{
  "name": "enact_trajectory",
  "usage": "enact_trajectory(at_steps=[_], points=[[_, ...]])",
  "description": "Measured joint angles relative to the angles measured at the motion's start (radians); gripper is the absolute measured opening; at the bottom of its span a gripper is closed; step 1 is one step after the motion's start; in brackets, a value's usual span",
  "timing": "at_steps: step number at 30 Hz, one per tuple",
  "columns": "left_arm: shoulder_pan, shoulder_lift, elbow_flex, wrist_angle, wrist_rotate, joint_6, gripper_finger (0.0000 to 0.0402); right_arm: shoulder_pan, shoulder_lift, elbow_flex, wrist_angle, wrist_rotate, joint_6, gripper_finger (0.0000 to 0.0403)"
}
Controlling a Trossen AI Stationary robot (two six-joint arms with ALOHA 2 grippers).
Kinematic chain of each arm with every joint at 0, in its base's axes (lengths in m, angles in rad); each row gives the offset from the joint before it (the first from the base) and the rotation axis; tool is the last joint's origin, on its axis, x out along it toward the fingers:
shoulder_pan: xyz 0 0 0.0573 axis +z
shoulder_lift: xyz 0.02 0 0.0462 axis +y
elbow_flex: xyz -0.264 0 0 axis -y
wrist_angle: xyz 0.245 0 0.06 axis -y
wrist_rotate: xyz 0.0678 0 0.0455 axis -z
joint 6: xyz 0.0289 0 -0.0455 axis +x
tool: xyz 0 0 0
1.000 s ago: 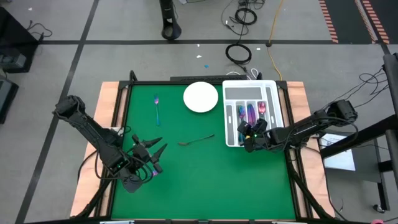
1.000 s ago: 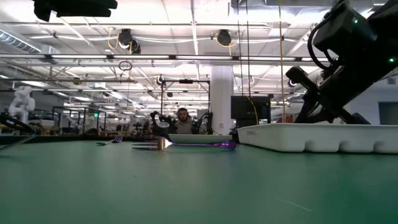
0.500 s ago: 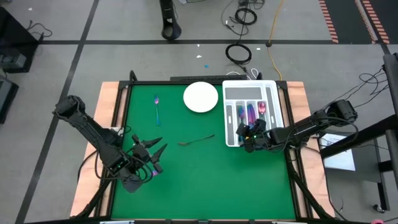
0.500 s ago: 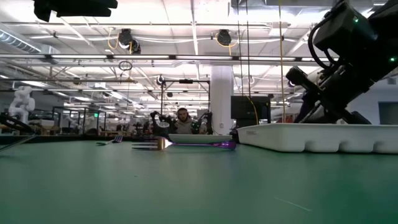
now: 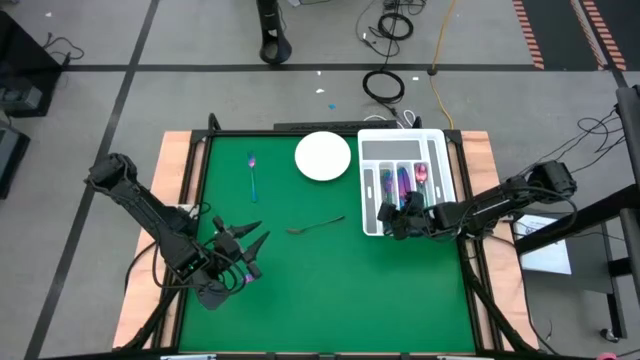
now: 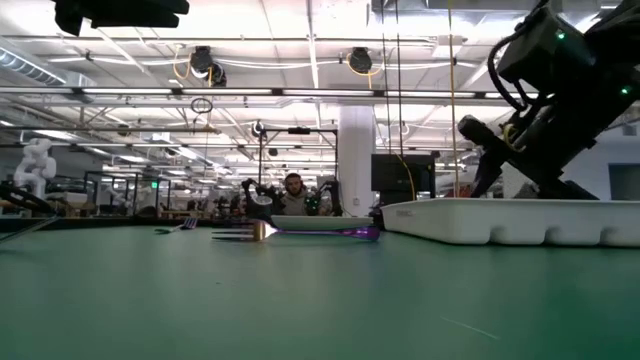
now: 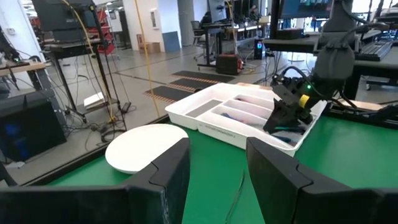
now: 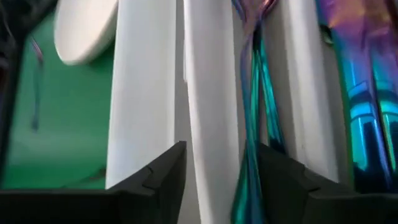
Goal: Sort silverware
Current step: Put the iridescent fork into the white silverware tray
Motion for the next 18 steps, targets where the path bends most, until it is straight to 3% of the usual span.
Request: enact_trajectory(at_steps=[7,13,18], points=[[0.0,0.0,0.0,0.0,0.0,0.0,0.0158,-0.078,-0.042,0.066,-0.095,-0.135,-0.179,0.0178],[0.0,0.0,0.0,0.003,0.005,0.0,0.0158,-0.143,-0.052,0.228,-0.43,-0.214,-0.34,0.0178],[0.0,0.0,0.0,0.002,0.007,0.0,0.0158,-0.167,-0.052,0.385,-0.641,-0.203,-0.475,0.0178]])
